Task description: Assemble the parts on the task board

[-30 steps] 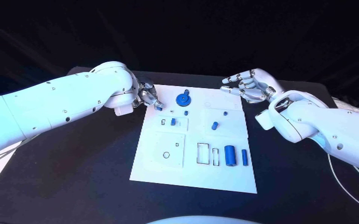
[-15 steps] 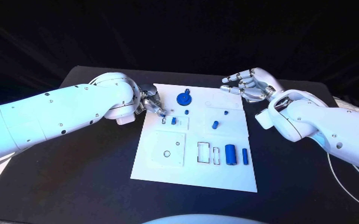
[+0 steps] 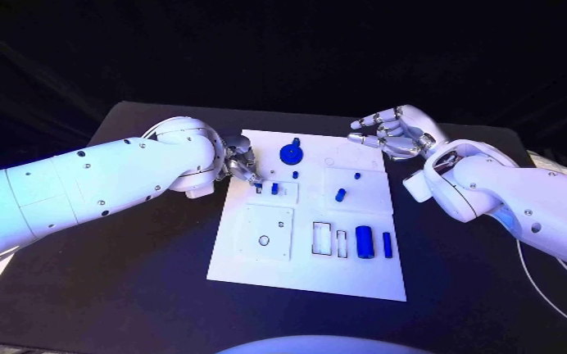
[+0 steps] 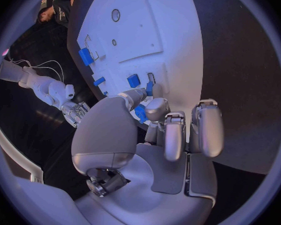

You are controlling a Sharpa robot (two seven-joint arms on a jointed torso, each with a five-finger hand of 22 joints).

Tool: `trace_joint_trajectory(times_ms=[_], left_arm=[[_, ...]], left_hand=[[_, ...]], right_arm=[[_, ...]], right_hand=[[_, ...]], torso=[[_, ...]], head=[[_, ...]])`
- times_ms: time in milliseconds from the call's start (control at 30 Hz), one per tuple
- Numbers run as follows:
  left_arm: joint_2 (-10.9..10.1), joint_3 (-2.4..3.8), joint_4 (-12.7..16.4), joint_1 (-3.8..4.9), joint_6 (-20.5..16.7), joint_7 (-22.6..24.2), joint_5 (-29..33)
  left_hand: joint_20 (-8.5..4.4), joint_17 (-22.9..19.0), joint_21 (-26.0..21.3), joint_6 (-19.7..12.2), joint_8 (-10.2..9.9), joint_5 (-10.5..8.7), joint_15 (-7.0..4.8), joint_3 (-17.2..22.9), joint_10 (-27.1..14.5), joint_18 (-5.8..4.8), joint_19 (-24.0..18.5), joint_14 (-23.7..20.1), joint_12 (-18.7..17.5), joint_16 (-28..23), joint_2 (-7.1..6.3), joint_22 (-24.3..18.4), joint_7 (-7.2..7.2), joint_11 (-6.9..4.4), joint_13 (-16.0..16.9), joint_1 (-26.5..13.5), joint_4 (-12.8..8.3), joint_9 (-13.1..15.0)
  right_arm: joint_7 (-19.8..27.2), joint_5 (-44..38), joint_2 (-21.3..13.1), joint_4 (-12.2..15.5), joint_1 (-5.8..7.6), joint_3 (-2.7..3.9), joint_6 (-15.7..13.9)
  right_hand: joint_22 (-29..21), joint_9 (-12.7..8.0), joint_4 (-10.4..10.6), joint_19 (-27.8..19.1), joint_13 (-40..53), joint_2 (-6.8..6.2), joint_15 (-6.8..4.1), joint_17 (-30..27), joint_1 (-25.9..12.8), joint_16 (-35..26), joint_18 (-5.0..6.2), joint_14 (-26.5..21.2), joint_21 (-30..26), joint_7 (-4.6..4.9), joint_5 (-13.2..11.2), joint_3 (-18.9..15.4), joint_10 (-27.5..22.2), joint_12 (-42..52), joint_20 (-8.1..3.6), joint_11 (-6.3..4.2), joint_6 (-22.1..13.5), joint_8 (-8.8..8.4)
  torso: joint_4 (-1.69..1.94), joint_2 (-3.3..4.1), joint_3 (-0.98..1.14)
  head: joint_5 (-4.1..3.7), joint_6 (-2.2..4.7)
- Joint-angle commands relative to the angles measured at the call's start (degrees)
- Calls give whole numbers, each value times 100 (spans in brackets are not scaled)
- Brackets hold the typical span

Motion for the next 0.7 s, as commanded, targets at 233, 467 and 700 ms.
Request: trace_joint_trajectory(times_ms=[233,467,700], left_arm=[[44,-2,-23,-67,241,13,-200],[22,-2,6,-78,373,5,-204],[-43,-1,95,-80,464,6,-205]], left_hand=[[-5,1505,16,43,34,35,-23,859,54,-30,101,594,29,18,32,460,1,-1,5,1,-845,6],[-6,1505,19,55,36,49,-24,866,65,-31,103,594,43,18,15,465,-2,-4,20,1,-860,5],[-11,1505,32,104,36,178,-29,900,104,-36,113,594,77,18,-29,486,-9,-11,61,-26,-892,-5]], right_arm=[[54,-4,-3,8,-5,0,68],[55,-4,-5,8,-6,0,70],[58,-4,-5,6,-8,0,76]], right_hand=[[1,9,-5,-42,98,58,17,454,11,-21,35,366,-21,-19,26,-40,-24,-5,-12,0,31,14],[1,9,-5,-42,98,58,17,454,11,-21,35,366,-21,-19,26,-40,-24,-5,-12,0,31,14],[1,9,-5,-42,98,58,17,454,11,-21,35,366,-21,-19,26,-40,-24,-5,-12,0,31,14]], torso=[[-1,-3,2],[-1,-7,2],[0,-3,0]], head=[[-7,-25],[-12,-35],[-5,-52]])
